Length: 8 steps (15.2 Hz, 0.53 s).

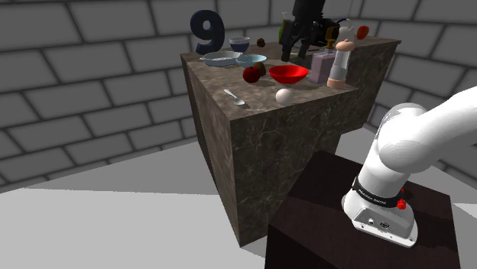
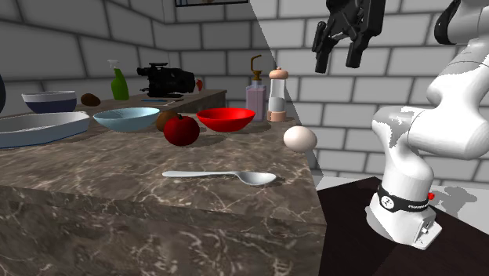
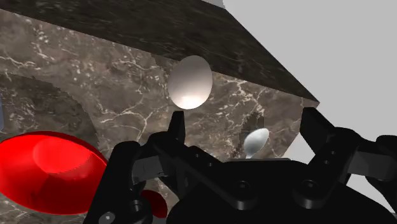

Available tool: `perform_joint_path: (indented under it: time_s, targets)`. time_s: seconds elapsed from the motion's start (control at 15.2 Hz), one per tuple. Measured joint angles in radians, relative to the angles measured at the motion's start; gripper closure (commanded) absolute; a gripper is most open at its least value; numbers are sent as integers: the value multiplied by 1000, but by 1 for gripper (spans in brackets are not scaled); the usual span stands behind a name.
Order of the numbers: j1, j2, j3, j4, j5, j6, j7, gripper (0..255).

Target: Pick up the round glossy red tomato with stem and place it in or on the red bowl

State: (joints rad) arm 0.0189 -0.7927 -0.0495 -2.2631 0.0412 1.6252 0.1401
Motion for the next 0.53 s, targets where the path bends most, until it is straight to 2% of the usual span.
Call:
perform_joint_path:
  time_s: [0.2, 0.53]
  targets:
    - [-2, 56, 1, 26, -28, 10, -18, 0]
    - [-15, 250, 13, 127, -142, 31, -78, 0]
